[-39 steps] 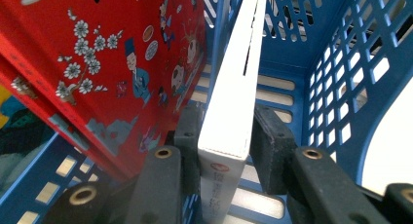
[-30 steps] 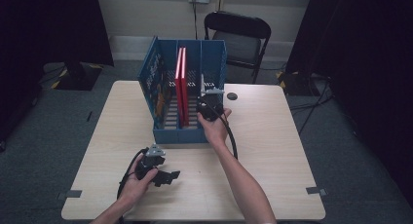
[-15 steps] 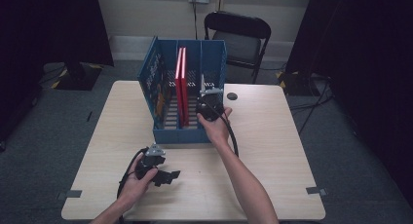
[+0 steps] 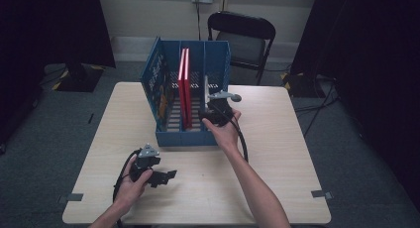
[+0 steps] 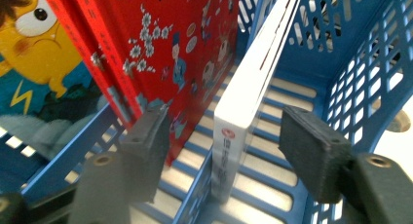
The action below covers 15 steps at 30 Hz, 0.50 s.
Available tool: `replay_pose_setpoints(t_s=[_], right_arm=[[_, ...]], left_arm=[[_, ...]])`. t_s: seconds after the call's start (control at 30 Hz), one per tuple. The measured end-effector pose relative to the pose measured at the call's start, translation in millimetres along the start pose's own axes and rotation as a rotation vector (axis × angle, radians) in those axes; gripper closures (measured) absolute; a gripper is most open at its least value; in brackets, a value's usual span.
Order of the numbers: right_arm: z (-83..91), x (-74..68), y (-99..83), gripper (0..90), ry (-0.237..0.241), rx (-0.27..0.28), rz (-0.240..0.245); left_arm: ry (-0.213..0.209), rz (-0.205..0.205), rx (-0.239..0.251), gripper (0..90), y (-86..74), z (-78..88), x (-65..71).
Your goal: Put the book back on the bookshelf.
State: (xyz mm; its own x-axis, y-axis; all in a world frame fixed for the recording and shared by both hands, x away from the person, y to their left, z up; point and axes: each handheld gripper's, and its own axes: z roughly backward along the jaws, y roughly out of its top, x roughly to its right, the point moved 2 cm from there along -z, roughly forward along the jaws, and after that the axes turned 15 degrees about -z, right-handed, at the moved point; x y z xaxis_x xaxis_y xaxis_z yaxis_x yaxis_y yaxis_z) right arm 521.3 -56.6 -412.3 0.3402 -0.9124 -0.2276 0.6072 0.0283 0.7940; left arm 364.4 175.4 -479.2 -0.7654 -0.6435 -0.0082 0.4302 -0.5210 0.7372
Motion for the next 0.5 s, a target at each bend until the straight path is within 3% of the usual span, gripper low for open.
replay_pose_setpoints(t_s=[0.33,0.5], right_arm=[[26.7,0.4,0.4,26.2,0.094,-0.015,0.037],[34.4,5.0,-4.1,24.4,0.116,-0.02,0.045]], left_arm=[[0.018,0.032,0.006,16.8,-2.4,0.7,-5.4],[0.032,0.036,0.013,16.8,-2.9,1.2,-6.3]])
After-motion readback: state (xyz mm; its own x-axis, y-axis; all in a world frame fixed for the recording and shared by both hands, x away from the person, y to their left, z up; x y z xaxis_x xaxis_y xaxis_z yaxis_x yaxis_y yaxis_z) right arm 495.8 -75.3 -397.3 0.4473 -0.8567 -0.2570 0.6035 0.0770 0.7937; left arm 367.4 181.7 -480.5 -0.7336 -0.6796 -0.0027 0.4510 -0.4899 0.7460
